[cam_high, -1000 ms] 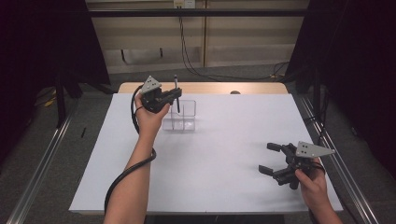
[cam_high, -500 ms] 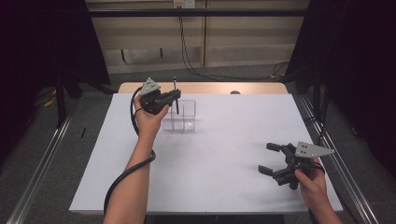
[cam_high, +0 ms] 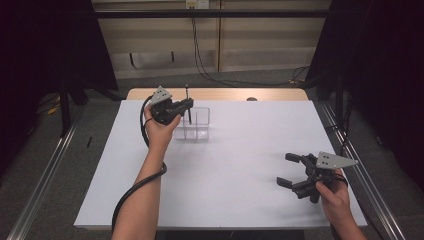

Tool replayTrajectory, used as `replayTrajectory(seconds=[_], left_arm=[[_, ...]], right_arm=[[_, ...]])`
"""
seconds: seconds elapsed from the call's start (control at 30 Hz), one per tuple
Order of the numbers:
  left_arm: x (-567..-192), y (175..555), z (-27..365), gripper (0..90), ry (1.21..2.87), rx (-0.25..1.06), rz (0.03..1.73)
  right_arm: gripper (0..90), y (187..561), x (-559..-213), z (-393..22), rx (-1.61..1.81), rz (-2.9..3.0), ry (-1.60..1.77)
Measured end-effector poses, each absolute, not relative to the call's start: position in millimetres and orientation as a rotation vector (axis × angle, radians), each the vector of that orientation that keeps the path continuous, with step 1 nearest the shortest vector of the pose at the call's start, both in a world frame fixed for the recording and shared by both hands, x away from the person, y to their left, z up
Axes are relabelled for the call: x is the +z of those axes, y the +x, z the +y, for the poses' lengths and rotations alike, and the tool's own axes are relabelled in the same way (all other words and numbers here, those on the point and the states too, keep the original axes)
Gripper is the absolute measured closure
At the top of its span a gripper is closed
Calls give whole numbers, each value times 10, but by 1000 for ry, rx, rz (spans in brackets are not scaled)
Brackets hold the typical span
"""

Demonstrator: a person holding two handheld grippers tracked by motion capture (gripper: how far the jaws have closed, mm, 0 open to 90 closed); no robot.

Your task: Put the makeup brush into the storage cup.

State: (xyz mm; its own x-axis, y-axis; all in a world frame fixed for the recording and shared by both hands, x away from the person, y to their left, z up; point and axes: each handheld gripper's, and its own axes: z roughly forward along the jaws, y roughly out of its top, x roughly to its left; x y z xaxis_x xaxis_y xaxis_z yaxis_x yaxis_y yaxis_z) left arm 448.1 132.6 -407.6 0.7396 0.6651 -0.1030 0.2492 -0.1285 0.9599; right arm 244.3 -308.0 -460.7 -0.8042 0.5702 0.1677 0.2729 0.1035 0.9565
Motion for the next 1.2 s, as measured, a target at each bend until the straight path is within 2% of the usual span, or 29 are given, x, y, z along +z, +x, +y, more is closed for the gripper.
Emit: replayTrajectory(seconds=[1.2], left_arm=[[-4166,4465,1329,824,1715,381,736]], right_arm=[[29,2441,-4606,-3075,1767,2132,840]])
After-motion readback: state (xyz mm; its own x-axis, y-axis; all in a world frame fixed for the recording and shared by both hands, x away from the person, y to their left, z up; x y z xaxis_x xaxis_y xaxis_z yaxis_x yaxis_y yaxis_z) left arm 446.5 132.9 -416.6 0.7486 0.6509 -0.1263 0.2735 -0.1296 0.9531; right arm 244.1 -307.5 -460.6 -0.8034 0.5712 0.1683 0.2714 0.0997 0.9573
